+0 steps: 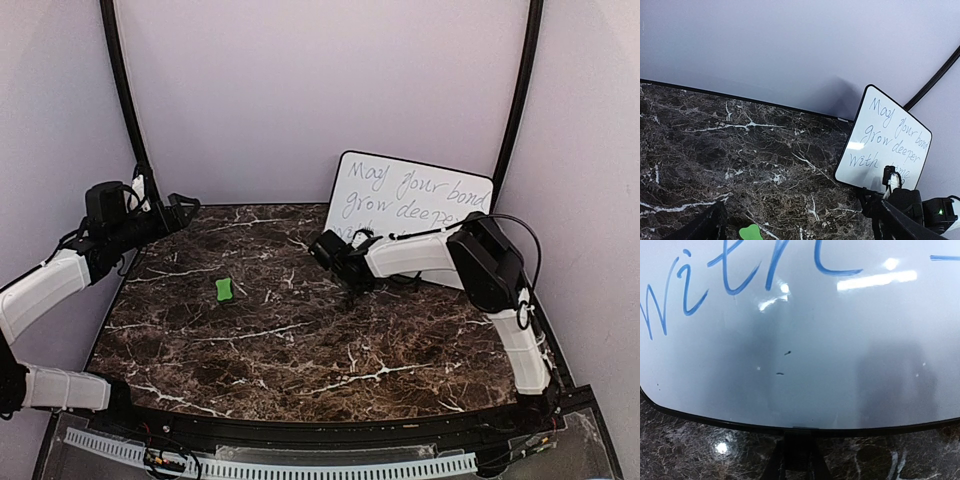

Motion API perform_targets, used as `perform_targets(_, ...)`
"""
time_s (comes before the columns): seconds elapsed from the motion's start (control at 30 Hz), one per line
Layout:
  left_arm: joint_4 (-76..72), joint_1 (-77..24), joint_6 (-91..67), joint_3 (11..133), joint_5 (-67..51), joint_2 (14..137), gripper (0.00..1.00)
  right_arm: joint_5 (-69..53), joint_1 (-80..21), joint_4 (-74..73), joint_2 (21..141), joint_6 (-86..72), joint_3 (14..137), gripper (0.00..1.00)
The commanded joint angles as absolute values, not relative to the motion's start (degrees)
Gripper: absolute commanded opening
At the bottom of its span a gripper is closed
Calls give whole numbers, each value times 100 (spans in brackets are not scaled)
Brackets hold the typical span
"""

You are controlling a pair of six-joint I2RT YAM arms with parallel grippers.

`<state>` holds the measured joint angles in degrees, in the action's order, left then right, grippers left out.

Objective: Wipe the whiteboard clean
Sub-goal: Move the whiteboard to the center of the board.

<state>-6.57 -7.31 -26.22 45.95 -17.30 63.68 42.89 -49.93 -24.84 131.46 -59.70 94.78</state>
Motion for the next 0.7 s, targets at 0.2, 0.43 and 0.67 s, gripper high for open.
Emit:
perform_targets(0.2,-686,-689,-2646,4497,-1725,6221,99,3805,-5449,-1672,13572,-5348,10114,0)
perform_targets(0.43,-693,-687,-2662,4495,-1742,6236,99,3802,-5611,-1643,13712,-5263,10292,0)
perform_targets(0.67,-682,-689,-2663,4491,-1705,6253,99,3731,-5611,-1514,13629,-5139,10330,15)
